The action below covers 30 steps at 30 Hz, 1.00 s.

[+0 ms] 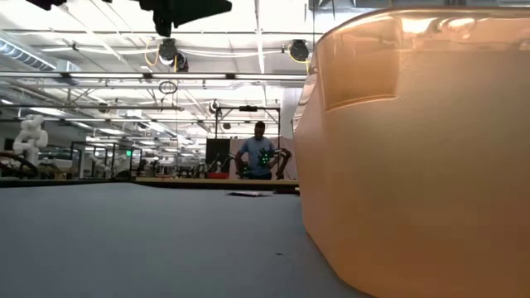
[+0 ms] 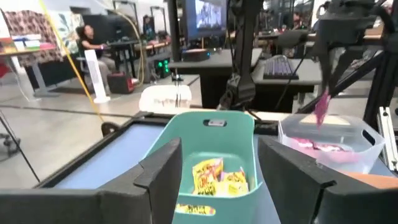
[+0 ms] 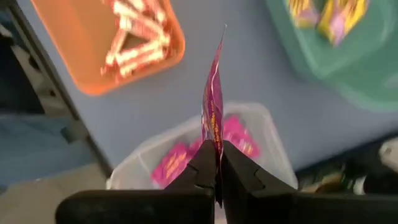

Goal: Sort candy
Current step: Put the purple candy pack into the transparent bin

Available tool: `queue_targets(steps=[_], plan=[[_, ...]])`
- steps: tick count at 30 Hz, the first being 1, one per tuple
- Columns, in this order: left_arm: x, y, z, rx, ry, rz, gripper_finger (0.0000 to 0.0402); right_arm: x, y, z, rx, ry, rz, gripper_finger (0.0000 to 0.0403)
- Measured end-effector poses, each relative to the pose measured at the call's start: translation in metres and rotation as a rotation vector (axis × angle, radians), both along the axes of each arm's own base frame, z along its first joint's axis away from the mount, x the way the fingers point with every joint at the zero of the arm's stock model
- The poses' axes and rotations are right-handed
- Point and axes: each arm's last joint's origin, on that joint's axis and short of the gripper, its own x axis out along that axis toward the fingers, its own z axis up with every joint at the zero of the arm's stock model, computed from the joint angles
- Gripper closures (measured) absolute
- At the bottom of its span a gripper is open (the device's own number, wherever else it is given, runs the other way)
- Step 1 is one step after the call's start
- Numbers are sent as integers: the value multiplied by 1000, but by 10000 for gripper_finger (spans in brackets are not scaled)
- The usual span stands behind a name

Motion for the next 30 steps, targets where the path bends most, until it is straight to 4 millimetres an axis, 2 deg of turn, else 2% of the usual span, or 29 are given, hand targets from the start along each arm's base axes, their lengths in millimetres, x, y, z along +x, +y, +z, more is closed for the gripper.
queue_targets(steps=[7,15,24,30], plan=[[3,7,-4,-15,35,19,187,-25,19,-1,63,93,-54,403],[6,20,-14,-43,113,75,187,-43,30,-15,55,190,-133,402],[11,35,-21,-84,174,42,187,-49,34,-33,74,274,-214,402],[12,43,-25,-78,218,49,187,-51,35,-52,99,364,-280,402]])
